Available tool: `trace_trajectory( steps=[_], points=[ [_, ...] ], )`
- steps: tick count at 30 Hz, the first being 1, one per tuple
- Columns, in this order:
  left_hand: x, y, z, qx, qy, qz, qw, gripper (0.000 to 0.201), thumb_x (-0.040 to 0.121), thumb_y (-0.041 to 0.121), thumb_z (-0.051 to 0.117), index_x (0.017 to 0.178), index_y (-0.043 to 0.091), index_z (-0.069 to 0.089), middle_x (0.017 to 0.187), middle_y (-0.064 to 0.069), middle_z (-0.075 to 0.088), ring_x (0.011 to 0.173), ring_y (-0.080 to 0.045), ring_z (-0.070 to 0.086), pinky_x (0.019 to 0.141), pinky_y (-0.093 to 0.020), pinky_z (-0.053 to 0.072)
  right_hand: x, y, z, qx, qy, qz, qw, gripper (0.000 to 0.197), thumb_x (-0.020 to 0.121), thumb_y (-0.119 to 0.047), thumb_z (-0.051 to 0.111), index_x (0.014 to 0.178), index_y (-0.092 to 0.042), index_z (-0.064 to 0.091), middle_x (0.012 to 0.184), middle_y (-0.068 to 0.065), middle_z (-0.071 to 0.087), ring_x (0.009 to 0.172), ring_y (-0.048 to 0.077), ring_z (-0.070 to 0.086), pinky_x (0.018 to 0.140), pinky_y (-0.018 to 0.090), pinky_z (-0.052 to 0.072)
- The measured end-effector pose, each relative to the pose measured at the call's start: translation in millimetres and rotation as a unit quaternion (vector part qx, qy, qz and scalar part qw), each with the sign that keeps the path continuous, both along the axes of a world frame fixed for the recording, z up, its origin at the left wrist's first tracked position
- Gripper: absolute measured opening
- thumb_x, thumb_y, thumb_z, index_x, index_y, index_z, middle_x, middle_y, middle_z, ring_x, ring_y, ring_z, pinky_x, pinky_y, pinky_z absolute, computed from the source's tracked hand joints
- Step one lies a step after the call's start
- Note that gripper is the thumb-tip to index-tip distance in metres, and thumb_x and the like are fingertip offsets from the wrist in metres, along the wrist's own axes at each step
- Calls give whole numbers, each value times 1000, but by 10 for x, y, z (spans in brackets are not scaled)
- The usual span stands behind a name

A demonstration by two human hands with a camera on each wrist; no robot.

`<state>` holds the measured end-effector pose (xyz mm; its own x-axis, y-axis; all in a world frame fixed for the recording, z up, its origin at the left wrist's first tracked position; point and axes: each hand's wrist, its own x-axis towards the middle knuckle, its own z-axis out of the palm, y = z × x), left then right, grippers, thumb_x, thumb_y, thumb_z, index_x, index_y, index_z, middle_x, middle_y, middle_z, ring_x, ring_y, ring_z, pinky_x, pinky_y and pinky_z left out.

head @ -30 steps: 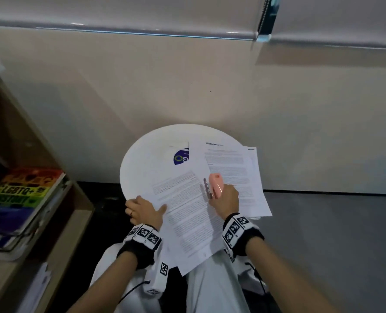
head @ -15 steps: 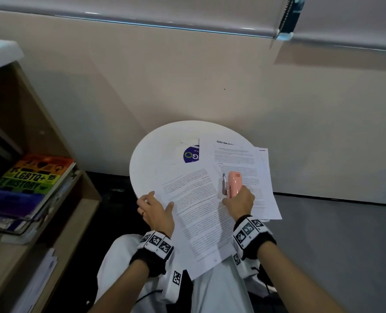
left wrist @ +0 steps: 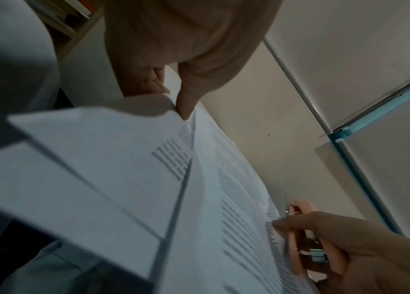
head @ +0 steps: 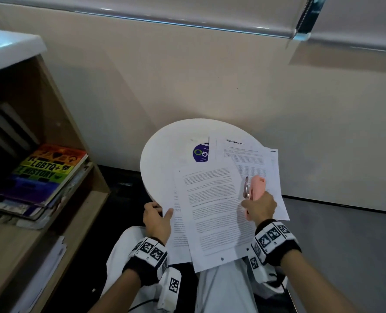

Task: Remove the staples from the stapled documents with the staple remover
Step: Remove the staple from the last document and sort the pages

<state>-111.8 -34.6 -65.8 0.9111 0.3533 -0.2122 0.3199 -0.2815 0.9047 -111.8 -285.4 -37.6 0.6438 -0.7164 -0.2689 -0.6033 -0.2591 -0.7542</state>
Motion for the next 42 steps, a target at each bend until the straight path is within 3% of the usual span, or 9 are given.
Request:
trace_trajectory(
  steps=[5,9,13,18,21,25,28,35,42],
  points=[
    [-73,-59,8,2,-14,-21,1000,41,86,1,62,124,3,47,105,-7,54,98,-24,54,83,-30,43,-1,179,1,4,37,-3,999,38,79,-10,72,111,3,57,111,23,63,97,37,62,80,41,54],
    [-46,-57,20,9,-58,-56,997,28,85,-7,56,111,4,54,104,-10,61,92,-23,59,81,-32,50,0,219,32,18,44,2,999,39,79,-10,72,112,4,58,112,23,63,100,38,62,80,39,52],
    [127,-31,72,-32,-32,-78,996,24,94,18,53,113,4,49,105,-13,61,93,-27,61,81,-34,51,-28,212,48,23,56,20,998,42,75,-9,75,111,4,57,111,22,63,98,37,62,82,41,54],
    [328,12,88,-66,-48,-166,983,27,95,4,49,122,1,46,119,-18,60,110,-30,58,98,-45,48,-51,221,78,56,44,52,996,39,75,-8,75,108,4,57,94,15,59,78,28,56,51,28,47],
    [364,95,48,-89,-56,-190,976,26,94,-2,47,120,4,44,120,-17,60,114,-29,57,102,-46,46,-57,194,36,92,-16,66,993,39,69,-12,83,98,2,62,92,15,65,78,28,63,60,35,56],
    [387,223,67,-145,-59,-205,966,28,95,-2,46,113,20,44,125,-15,58,120,-30,54,105,-51,42,-101,209,210,215,-123,118,962,20,75,-5,78,85,-5,60,76,12,65,57,15,65,47,23,50],
    [410,268,219,-158,-93,-221,958,31,95,2,48,112,28,44,126,-12,57,120,-29,55,103,-53,44,-60,250,376,259,-195,119,939,22,76,-1,75,95,0,62,90,16,69,78,26,68,59,27,54],
    [516,124,1062,-112,-326,-99,933,24,93,15,57,113,19,45,104,13,61,92,11,61,78,-12,52,140,561,950,202,-373,75,902,36,73,-2,78,104,-7,60,91,3,68,81,15,65,70,26,54],
    [626,94,1321,-170,-365,-87,911,39,92,17,60,118,32,35,116,19,54,107,11,55,92,-11,44,280,737,1149,219,-408,99,881,34,75,2,76,96,-19,60,81,-7,64,70,6,60,63,23,50]
  ],
)
